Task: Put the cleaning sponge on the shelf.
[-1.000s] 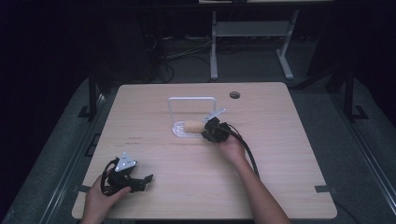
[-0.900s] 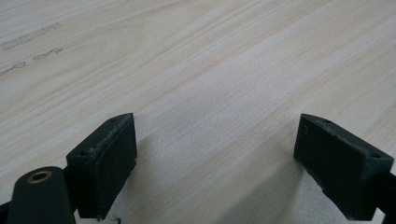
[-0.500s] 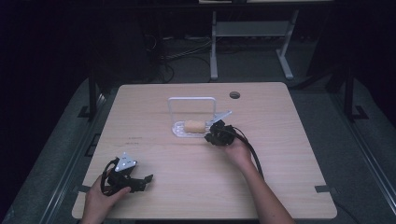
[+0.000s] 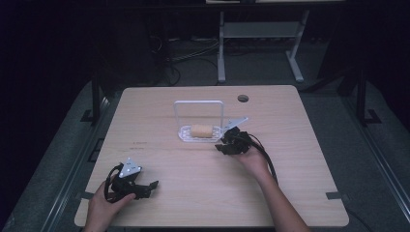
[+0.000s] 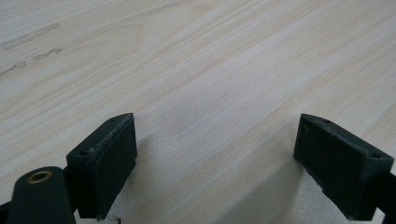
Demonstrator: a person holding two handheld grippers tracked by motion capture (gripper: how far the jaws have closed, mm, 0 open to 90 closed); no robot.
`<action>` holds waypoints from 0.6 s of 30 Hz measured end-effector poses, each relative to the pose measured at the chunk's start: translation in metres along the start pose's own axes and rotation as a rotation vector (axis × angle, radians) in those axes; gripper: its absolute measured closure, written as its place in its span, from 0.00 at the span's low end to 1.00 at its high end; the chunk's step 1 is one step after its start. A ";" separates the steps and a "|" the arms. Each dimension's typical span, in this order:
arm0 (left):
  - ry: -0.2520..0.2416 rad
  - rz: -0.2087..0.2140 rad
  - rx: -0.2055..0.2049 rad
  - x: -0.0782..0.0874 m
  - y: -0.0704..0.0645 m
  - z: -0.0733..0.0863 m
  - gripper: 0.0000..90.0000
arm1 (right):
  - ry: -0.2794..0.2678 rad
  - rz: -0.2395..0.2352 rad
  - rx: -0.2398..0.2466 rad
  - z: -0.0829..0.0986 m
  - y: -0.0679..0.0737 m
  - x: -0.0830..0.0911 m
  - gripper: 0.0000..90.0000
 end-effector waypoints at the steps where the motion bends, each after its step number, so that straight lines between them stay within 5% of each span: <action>1: 0.000 0.000 0.000 0.000 0.000 0.000 0.14 | -0.004 -0.004 -0.005 0.001 0.000 0.001 0.61; 18: 0.000 0.000 0.000 0.000 0.000 0.000 0.14 | -0.018 0.019 -0.036 0.031 -0.007 0.028 0.31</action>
Point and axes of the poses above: each handheld gripper's, and its own axes: x roughly backward along the jaws, z roughly out of its underside, y roughly to its left, the point moved 3 cm from there along -x, roughly forward along the jaws, and after that the axes turned 15 degrees about -x, right-handed, at the moved point
